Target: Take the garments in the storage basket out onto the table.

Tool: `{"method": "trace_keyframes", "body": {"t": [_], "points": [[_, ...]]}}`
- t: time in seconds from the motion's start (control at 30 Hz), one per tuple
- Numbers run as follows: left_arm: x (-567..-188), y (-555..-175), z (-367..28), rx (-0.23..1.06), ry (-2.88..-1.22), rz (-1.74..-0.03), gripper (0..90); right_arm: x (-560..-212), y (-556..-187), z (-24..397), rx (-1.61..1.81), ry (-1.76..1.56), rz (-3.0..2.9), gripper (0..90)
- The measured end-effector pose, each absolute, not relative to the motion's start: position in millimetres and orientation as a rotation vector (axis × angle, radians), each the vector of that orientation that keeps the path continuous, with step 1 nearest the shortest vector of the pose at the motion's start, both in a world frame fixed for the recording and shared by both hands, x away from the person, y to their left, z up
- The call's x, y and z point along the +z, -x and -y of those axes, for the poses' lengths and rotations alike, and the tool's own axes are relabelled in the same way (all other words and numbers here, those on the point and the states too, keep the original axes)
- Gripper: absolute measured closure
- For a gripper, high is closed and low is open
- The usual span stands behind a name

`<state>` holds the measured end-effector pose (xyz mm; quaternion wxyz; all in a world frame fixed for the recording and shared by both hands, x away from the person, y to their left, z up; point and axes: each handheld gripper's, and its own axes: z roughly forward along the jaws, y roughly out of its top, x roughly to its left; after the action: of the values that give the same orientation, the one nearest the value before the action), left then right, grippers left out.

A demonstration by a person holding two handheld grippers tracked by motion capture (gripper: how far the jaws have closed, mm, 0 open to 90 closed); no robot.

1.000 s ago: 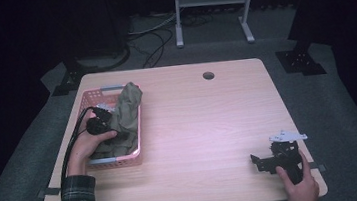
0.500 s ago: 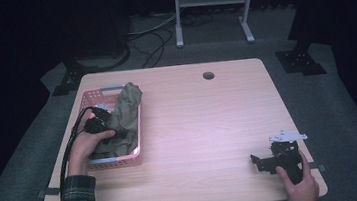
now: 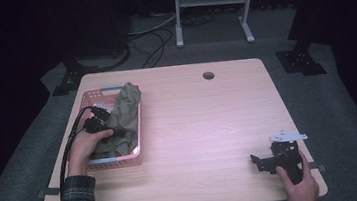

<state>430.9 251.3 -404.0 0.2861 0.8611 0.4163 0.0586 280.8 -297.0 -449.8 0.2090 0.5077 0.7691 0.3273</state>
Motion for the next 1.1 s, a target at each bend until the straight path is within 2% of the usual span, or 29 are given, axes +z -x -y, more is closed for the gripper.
{"method": "trace_keyframes", "body": {"t": [0.5, 1.1], "points": [[-395, -428, -259, 0.115, -2.263, -1.101, 55.5, -450, -281, 297, 0.910, -1.412, -2.140, 0.0], [-363, -419, -263, 0.147, -2.182, -1.061, 55.3, -450, -281, 297, 0.910, -1.411, -2.140, 0.0]]}}
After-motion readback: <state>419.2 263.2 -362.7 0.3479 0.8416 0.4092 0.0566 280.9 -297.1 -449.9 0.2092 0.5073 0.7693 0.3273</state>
